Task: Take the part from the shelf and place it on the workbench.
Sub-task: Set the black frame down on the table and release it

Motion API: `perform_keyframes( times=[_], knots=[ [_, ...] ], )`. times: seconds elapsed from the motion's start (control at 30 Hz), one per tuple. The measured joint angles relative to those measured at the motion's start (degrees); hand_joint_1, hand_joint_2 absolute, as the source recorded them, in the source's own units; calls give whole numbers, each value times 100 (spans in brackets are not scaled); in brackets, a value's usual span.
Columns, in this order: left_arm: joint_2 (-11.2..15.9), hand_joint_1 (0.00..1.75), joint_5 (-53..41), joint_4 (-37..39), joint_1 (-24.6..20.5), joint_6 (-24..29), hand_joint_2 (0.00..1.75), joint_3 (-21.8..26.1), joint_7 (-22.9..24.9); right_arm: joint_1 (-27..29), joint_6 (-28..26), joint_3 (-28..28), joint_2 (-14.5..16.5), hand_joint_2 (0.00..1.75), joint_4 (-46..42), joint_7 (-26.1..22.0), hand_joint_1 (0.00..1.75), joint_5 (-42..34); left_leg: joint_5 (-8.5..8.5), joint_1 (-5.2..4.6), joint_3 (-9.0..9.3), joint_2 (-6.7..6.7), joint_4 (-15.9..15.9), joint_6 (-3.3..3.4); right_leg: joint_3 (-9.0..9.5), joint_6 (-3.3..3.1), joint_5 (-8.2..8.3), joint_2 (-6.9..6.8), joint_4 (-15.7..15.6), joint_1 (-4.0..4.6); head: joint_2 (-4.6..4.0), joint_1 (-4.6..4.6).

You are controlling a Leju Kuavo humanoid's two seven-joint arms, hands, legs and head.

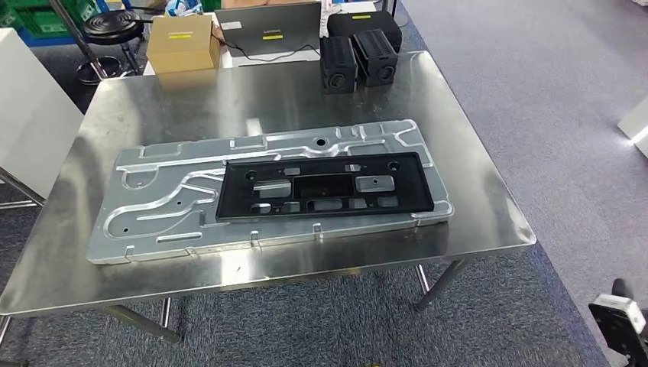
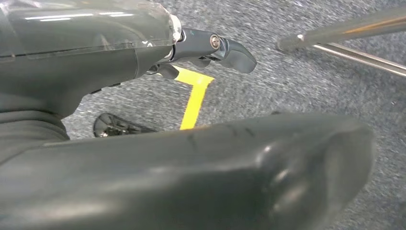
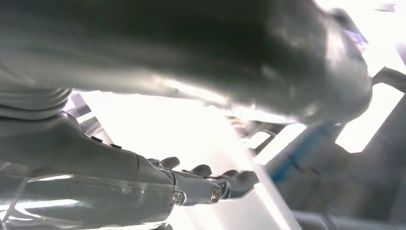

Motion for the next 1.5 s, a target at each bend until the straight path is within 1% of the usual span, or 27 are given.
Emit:
perform_keyframes(
  times=[0.1,0.13,0.17,0.2,0.3,0.37,0.47,0.5,0.53,0.6,0.63,0.67,0.7,0.77,0.83,0.87,0.9,0.97,1.0,1.03,1.13,1.17,1.23,1.3,1.37,1.43,1.5],
  knots=[
    [-50,0,26,0,-5,24,0,44,-51,-87,-154,-676,1,0,1467,22,0,697,-770,7,-263,12,930,-30,-162,-52,123,-45,-4,3,0,-4],
    [-65,0,31,0,3,25,0,60,-66,-108,-232,-868,3,0,1992,54,0,911,-933,7,-289,12,1196,-34,-223,-52,161,-62,4,7,0,-3],
    [-81,0,33,0,15,26,0,78,-76,-136,-301,-1033,8,0,2499,135,0,1145,-991,6,-229,13,1292,-33,-286,-51,200,-73,13,11,0,-3],
    [-94,0,33,0,26,26,0,96,-81,-170,-348,-1158,15,0,2972,289,0,1407,-938,5,-51,13,1149,-25,-349,-48,242,-75,22,13,0,-3],
    [-115,0,3,0,16,26,0,123,-79,-292,-145,-1309,92,0,4224,1257,0,2215,-594,-22,831,13,-94,42,-471,-10,373,-64,36,21,0,-1],
    [-119,0,-53,0,-2,24,0,123,-61,-369,395,-1324,215,0,4878,2100,0,2602,-509,-56,1069,15,-507,87,-487,45,457,-65,29,18,0,2],
    [-126,0,-190,0,2,13,0,121,-20,-472,1671,-1323,463,0,5603,3265,0,2944,-342,-67,1010,34,-556,168,-495,140,539,-51,-3,-4,0,7],
    [-129,0,-238,0,-3,7,0,118,-5,-490,2105,-1322,544,0,5780,3541,0,2995,-263,-60,968,48,-586,206,-524,166,422,-37,66,-13,0,10],
    [-133,0,-284,0,-7,-1,0,112,12,-507,2503,-1322,622,0,5926,3736,0,3026,-178,-49,907,63,-615,234,-585,187,188,-22,247,-19,0,14],
    [-135,0,-360,0,-10,-20,0,100,51,-552,3188,-1321,768,0,6147,3988,0,3068,-51,-50,755,87,-618,261,-739,219,-436,-1,899,-43,0,18],
    [-135,0,-388,0,-11,-29,0,95,66,-573,3450,-1320,840,0,6228,4045,0,3086,6,-53,673,97,-606,255,-794,236,-636,2,1253,-53,0,21],
    [-135,0,-410,0,-15,-38,0,93,75,-592,3636,-1320,899,0,6288,4069,0,3098,62,-55,586,106,-585,242,-793,253,-685,3,1505,-66,0,23],
    [-135,0,-423,0,-20,-49,0,91,79,-608,3767,-1319,953,0,6338,4075,0,3104,114,-54,494,112,-556,224,-711,268,-599,2,1587,-84,0,26],
    [-135,0,-439,0,-33,-69,0,83,81,-638,3930,-1319,1021,0,6407,4052,0,3113,197,-49,306,114,-461,172,-257,294,-304,2,1188,-132,0,30],
    [-135,0,-449,0,-43,-93,0,65,73,-680,4027,-1316,1055,0,6446,3976,0,3154,245,-51,150,113,-336,108,324,281,-308,18,391,-135,0,33],
    [-135,0,-458,0,-53,-109,0,56,66,-702,4056,-1310,1069,0,6463,3917,0,3186,271,-53,102,112,-287,71,488,252,-386,26,121,-120,0,36],
    [-138,0,-468,0,-62,-124,0,49,59,-718,4073,-1301,1081,0,6479,3850,0,3221,305,-50,66,112,-259,34,555,208,-450,32,-27,-93,0,37],
    [-150,0,-486,0,-72,-147,0,40,52,-732,4073,-1279,1096,0,6508,3738,0,3270,346,-26,20,106,-234,-43,493,101,-406,17,-54,-75,0,39],
    [-160,0,-492,0,-68,-155,0,36,52,-737,4066,-1270,1099,0,6517,3701,0,3283,267,-12,-22,101,-179,-72,443,45,-354,5,-54,-69,0,38],
    [-172,0,-499,0,-63,-159,0,28,55,-743,4062,-1263,1102,0,6525,3675,0,3292,63,0,-96,97,-14,-93,375,-6,-291,-7,-60,-66,0,37],
    [-197,0,-529,1,-71,-163,0,8,75,-752,4095,-1255,1115,0,6544,3665,0,3312,-770,14,-375,92,1000,-101,127,-84,-93,-22,-52,-5,0,34],
    [-198,0,-543,1,-77,-163,0,5,83,-754,4117,-1255,1125,0,6551,3692,0,3319,-851,11,-391,91,1279,-89,34,-93,-26,-24,-43,20,0,36],
    [-201,0,-572,0,-81,-164,0,-1,105,-760,4154,-1255,1154,0,6564,3773,0,3329,-641,-7,-171,88,1330,-42,-157,-101,96,-27,-10,56,0,36],
    [-201,0,-601,0,-96,-168,0,-18,128,-771,4187,-1255,1198,0,6582,3852,0,3341,-378,-52,425,86,633,34,-308,-88,199,-26,34,69,0,34],
    [-193,0,-614,0,-129,-173,0,-36,155,-781,4225,-1255,1252,0,6597,3910,0,3357,-425,-102,1016,88,-231,109,-370,-46,296,-38,49,70,0,37],
    [-189,0,-617,0,-151,-182,0,-43,195,-791,4245,-1255,1291,0,6604,3955,0,3373,-479,-138,1196,92,-587,172,-375,18,408,-56,18,46,0,30],
    [-201,0,-619,1,-152,-188,0,-44,266,-797,4250,-1255,1313,0,6615,3971,0,3392,-325,-132,1142,108,-659,241,-397,79,412,-49,25,26,0,21]
  ],
)
